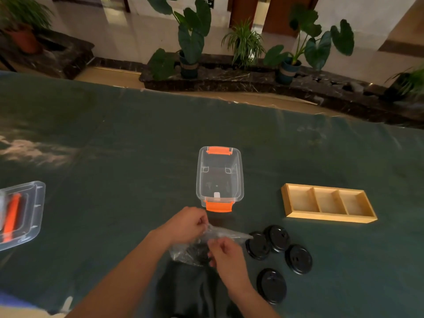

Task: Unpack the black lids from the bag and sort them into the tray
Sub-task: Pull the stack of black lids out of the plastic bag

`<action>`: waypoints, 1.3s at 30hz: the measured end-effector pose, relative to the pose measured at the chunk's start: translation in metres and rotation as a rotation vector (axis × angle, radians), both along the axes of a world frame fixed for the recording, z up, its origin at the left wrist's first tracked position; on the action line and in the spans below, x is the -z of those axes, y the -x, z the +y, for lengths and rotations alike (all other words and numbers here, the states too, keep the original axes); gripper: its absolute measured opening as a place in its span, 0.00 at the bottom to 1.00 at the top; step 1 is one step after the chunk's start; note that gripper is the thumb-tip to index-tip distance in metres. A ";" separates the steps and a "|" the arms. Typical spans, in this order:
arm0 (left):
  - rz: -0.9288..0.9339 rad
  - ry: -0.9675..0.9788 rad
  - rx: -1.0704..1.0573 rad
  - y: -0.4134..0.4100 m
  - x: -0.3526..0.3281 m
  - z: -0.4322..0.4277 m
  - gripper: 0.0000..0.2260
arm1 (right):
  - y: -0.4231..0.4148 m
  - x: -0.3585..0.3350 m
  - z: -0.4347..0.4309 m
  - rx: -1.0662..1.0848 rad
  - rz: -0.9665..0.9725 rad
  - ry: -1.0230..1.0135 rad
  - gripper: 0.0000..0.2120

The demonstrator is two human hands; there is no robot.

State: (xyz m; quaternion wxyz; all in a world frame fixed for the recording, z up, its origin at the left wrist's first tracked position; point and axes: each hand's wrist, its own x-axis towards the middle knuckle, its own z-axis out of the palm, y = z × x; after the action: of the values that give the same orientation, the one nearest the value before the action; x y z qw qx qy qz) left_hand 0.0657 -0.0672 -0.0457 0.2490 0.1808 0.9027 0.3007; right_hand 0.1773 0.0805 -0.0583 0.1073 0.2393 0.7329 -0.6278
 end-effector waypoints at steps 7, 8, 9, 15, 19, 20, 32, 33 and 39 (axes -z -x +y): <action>-0.262 -0.182 -0.027 -0.006 0.000 -0.001 0.10 | 0.024 -0.007 -0.003 0.255 -0.192 0.362 0.08; -0.305 -0.214 -0.039 -0.008 0.000 -0.003 0.09 | 0.023 -0.008 -0.003 0.233 -0.214 0.335 0.08; -0.337 -0.236 -0.047 -0.009 0.000 -0.005 0.09 | 0.022 -0.008 -0.003 0.215 -0.240 0.312 0.08; -0.490 -0.344 -0.048 -0.012 0.001 -0.007 0.05 | 0.018 -0.007 -0.002 0.181 -0.262 0.288 0.10; -0.457 -0.443 -0.208 -0.005 0.002 -0.007 0.06 | 0.006 -0.003 -0.002 0.194 -0.208 0.209 0.08; -0.428 -0.454 -0.281 -0.001 0.004 -0.007 0.07 | 0.000 -0.001 0.000 0.204 -0.209 0.189 0.09; 0.292 0.077 -0.215 0.027 0.005 0.004 0.06 | -0.063 0.014 0.013 -0.188 -0.549 -0.063 0.15; 0.296 0.100 -0.207 0.026 0.004 0.006 0.06 | -0.064 0.014 0.014 -0.206 -0.542 -0.076 0.19; 0.472 -0.121 -0.342 -0.007 -0.012 0.008 0.22 | -0.073 -0.006 0.015 -0.273 -0.037 -0.543 0.19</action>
State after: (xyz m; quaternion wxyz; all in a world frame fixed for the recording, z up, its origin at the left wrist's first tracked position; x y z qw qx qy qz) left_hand 0.0726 -0.0595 -0.0341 -0.0332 0.1055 0.9335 0.3410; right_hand 0.2501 0.0958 -0.0519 0.1362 0.1701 0.8972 -0.3841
